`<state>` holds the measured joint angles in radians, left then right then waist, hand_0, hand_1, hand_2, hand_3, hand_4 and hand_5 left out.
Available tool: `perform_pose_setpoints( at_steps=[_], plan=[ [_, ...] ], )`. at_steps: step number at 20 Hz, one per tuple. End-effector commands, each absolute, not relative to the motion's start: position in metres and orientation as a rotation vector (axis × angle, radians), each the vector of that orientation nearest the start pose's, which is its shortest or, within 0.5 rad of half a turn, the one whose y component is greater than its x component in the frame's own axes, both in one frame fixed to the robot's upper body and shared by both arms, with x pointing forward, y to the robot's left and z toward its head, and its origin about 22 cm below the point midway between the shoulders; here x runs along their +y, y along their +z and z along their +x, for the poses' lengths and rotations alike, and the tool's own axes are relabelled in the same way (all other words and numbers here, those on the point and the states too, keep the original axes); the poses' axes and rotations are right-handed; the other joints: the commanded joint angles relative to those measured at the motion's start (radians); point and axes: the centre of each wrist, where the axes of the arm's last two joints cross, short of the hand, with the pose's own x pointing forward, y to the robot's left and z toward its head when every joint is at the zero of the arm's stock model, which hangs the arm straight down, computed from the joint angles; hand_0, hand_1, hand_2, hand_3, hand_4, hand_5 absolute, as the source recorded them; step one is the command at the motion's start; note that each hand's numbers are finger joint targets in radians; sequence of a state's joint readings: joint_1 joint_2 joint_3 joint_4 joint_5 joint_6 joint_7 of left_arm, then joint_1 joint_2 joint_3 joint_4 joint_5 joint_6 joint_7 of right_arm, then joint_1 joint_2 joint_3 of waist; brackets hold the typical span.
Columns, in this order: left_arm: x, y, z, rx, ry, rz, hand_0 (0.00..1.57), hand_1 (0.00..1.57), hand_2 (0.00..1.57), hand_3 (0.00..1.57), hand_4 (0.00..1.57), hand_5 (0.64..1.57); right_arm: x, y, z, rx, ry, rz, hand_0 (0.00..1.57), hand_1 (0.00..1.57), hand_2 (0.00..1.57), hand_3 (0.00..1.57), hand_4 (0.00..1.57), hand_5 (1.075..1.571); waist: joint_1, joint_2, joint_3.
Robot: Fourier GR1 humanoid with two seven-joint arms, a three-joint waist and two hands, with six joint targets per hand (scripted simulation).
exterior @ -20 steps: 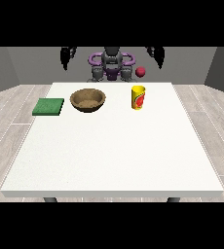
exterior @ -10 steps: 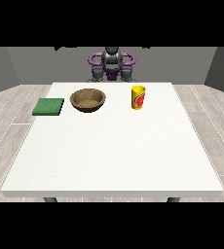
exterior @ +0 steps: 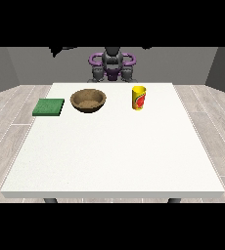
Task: Pick the cup and pour the ball into the bowl, then pick the bowl and place it on the pad
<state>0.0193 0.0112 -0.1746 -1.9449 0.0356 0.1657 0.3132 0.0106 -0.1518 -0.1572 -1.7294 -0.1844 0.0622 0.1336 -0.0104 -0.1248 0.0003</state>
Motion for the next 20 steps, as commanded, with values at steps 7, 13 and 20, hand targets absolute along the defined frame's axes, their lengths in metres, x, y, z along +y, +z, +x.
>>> perform_pose_setpoints(
  at_steps=[7, 13, 20],
  plan=[
    [0.229, 0.077, 0.271, -1.845, -0.012, 0.021, 0.00, 0.00, 0.00, 0.00, 0.00, 1.481, -0.294, 0.065, 0.264, -1.808, -0.035, -0.034, 0.00, 0.00, 0.00, 0.00, 0.27, 1.570, -0.024, 0.231, -0.0005],
    [0.232, 0.043, 0.290, -1.891, -0.018, 0.073, 0.00, 0.00, 0.00, 0.00, 0.00, 1.465, -0.304, 0.071, 0.285, -1.855, -0.046, -0.040, 0.00, 0.00, 0.00, 0.00, 0.19, 1.571, -0.020, 0.303, -0.0006],
    [0.246, -0.019, 0.295, -1.864, 0.023, 0.096, 0.00, 0.00, 0.00, 0.00, 0.00, 1.486, -0.312, 0.060, 0.284, -1.853, -0.030, -0.045, 0.00, 0.00, 0.00, 0.00, 0.19, 1.571, -0.046, 0.293, -0.0006]
  ],
)
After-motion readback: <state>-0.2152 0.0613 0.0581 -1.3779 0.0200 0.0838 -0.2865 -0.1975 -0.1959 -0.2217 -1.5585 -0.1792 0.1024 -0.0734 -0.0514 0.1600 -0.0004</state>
